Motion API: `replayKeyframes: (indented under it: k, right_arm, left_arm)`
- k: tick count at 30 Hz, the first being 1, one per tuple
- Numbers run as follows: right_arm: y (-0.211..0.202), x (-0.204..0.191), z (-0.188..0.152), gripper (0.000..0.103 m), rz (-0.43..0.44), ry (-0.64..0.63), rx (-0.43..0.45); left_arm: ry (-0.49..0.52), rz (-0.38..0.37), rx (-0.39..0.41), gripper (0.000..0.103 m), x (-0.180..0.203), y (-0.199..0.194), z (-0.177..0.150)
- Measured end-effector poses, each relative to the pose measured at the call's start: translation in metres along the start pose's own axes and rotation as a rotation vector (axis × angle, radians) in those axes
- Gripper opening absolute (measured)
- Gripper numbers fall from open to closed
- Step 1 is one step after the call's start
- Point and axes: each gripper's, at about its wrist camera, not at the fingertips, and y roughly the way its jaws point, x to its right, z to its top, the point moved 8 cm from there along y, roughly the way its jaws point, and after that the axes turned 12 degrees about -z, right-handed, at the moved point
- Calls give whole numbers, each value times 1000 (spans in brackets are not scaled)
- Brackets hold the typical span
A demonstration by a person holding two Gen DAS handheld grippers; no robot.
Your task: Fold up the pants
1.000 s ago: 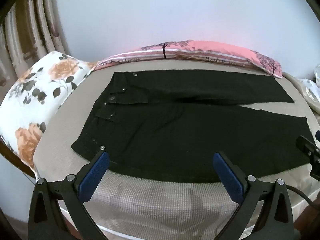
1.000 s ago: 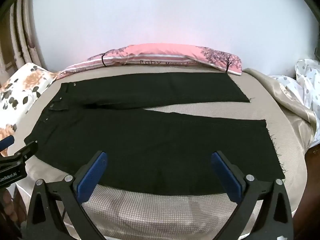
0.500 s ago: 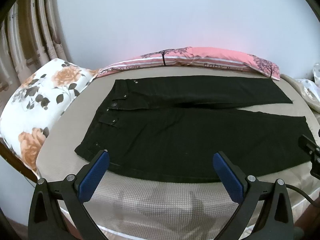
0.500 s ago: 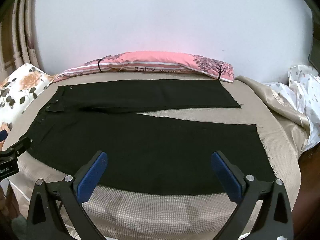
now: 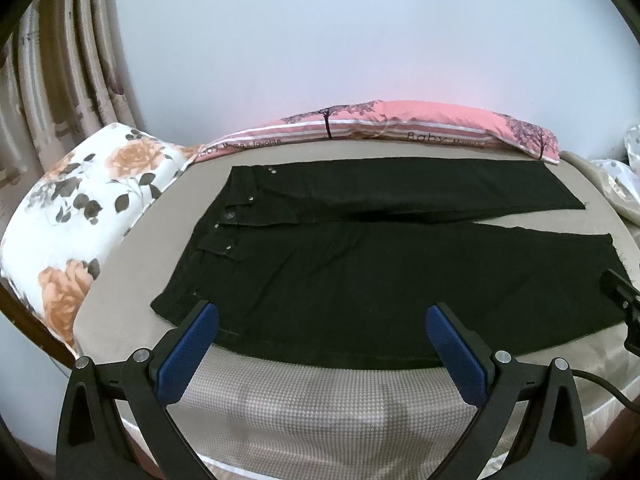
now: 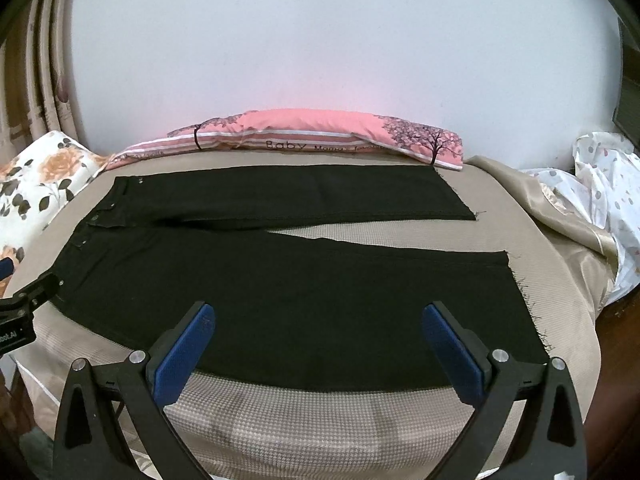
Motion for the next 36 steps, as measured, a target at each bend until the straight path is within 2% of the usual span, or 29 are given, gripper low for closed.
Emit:
replayKeyframes:
  k: [9,36]
  right_arm:
    - [0,1,1,103,-3,8,9]
    - [4,-2,-2,103,11,7,-17]
  left_arm:
    - [2,3,16,103,-1,-2,-1]
    - [0,-10,-6,103,-1,2,-7]
